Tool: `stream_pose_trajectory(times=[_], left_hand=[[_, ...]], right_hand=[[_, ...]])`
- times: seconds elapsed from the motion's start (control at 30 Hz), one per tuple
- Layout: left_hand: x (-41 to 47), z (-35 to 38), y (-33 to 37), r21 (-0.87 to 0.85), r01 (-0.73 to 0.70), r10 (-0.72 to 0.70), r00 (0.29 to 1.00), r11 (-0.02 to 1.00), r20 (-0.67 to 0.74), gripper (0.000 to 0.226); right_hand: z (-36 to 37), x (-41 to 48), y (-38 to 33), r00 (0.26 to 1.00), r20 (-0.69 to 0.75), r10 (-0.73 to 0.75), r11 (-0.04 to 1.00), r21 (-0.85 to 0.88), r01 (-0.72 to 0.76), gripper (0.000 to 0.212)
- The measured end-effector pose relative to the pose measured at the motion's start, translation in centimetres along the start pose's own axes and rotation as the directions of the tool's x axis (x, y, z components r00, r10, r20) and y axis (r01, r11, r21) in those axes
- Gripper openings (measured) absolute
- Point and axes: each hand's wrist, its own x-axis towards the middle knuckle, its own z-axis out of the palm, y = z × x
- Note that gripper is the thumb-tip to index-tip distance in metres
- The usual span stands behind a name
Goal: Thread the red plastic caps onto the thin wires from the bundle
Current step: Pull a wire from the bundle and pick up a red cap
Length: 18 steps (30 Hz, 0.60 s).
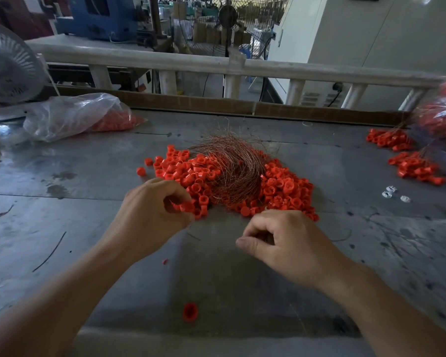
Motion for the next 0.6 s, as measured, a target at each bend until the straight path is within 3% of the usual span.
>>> stream_pose_trajectory(times=[0.13, 0.2, 0.37, 0.5, 0.6], left_hand=[[-0.8, 0.5, 1.7, -0.011, -0.273, 0.272, 0.962, 0.962, -0.019, 0.020], [-0.7, 1.3, 1.9, 0.001, -0.330, 0.330, 0.944, 0.944, 0.005, 0.021], [0.2, 2.6, 1.5, 0.005, -0.370, 0.369, 0.928, 0.929, 0.055, 0.022], [-0.1, 1.9, 1.6, -0.093, -0.325, 0.316, 0.943, 0.941, -0.102, 0.023], [-0.9, 0.9, 2.4, -0.122, -0.396, 0.372, 0.911, 0.910, -0.180, 0.020]], right_hand=[[-0.2, 0.4, 0.6, 0.995, -0.096, 0.030, 0.999, -0.013, -0.032, 0.010], [-0.1, 0.5, 0.7, 0.996, -0.082, 0.033, 0.999, -0.019, -0.034, 0.011], [0.2, 0.5, 0.7, 0.996, -0.078, 0.033, 0.999, -0.024, -0.035, 0.015], [0.3, 0.5, 0.8, 0.992, -0.126, 0.020, 1.000, 0.002, -0.019, 0.017], [0.5, 0.9, 0.5, 0.975, -0.223, 0.005, 0.990, 0.139, 0.027, 0.042]])
